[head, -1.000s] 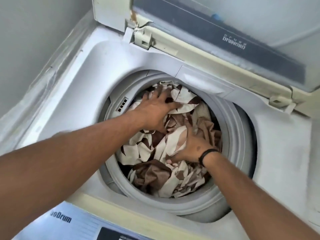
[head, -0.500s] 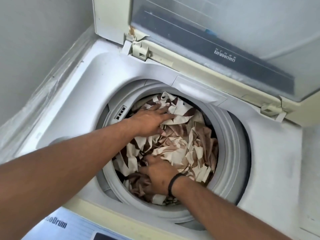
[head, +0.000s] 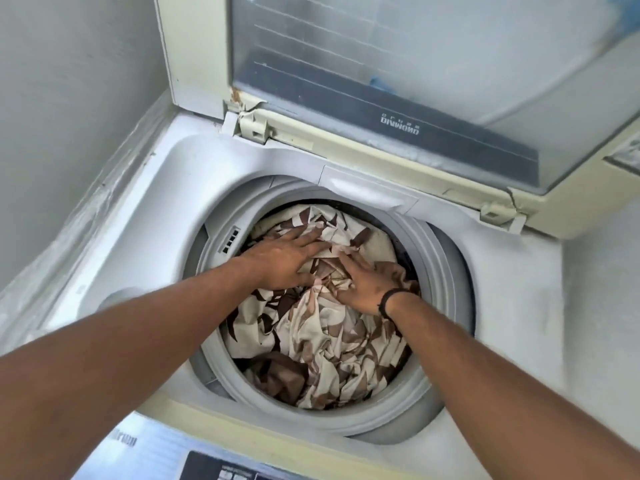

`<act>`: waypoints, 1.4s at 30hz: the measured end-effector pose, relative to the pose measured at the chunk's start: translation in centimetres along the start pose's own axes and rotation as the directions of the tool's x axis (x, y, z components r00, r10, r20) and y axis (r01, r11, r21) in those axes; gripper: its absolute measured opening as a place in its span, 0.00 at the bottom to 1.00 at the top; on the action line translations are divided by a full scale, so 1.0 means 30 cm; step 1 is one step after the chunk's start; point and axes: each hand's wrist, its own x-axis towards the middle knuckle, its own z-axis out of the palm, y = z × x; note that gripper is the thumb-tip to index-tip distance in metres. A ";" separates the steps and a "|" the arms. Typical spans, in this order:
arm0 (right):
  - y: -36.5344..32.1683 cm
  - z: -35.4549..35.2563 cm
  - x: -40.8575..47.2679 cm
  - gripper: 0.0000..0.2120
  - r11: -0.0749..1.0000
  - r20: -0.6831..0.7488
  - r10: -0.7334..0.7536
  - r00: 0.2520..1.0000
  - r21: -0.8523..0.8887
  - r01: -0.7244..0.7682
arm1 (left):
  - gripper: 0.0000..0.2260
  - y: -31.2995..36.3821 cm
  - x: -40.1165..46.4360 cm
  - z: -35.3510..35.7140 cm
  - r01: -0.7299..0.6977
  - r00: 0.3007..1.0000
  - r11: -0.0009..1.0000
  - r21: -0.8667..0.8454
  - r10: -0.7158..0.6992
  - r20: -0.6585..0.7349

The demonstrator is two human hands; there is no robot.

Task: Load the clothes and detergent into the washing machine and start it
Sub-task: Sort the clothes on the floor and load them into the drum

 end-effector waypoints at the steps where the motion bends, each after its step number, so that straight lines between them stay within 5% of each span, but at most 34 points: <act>1: 0.003 -0.008 -0.040 0.40 0.999 -0.033 -0.027 0.999 0.038 0.028 | 0.34 0.013 -0.014 -0.002 0.007 1.000 1.000 -0.016 -0.008 -0.021; 6: -0.039 -0.072 -0.421 0.25 0.877 -0.337 -0.039 0.941 0.440 0.195 | 0.23 0.207 -0.168 -0.074 -0.017 0.991 0.999 -0.041 0.011 -0.137; 10: -0.029 -0.008 -0.753 0.13 0.856 -0.566 0.030 0.824 0.440 0.271 | 0.16 0.438 -0.376 -0.105 -0.109 0.990 0.912 -0.395 0.065 -0.124; 13: 0.001 0.120 -0.918 0.12 0.916 -0.687 0.075 0.723 0.333 0.222 | 0.13 0.618 -0.524 -0.092 -0.181 0.983 0.844 -0.505 0.150 -0.101; 15: 0.036 0.236 -1.003 0.14 0.948 -0.744 0.112 0.659 0.279 0.154 | 0.15 0.719 -0.585 -0.044 -0.268 0.961 0.840 -0.473 0.267 -0.070; 19: 0.027 0.478 -1.127 0.25 0.980 -0.732 0.189 0.654 0.178 -0.084 | 0.22 0.754 -0.617 0.046 -0.341 0.936 0.939 -0.049 0.334 -0.111; 24: -0.110 0.675 -1.245 0.28 0.862 -0.653 0.478 0.588 0.477 -0.170 | 0.20 0.733 -0.597 0.042 -0.405 0.909 0.907 -0.115 0.388 -0.151; 31: -0.293 0.950 -1.484 0.25 0.532 -0.436 0.828 0.354 0.811 -0.245 | 0.22 0.935 -0.770 0.184 -0.741 0.646 0.670 0.050 0.731 -0.220; 36: -0.414 1.172 -1.687 0.27 0.222 -0.195 0.971 0.138 0.950 -0.221 | 0.22 1.111 -1.001 0.381 -0.861 0.453 0.477 -0.175 0.877 0.158; 42: -0.591 1.413 -1.847 0.21 -0.018 0.018 1.000 0.001 0.991 -0.136 | 0.23 1.246 -1.216 0.482 -0.824 0.189 0.449 -0.347 0.793 0.579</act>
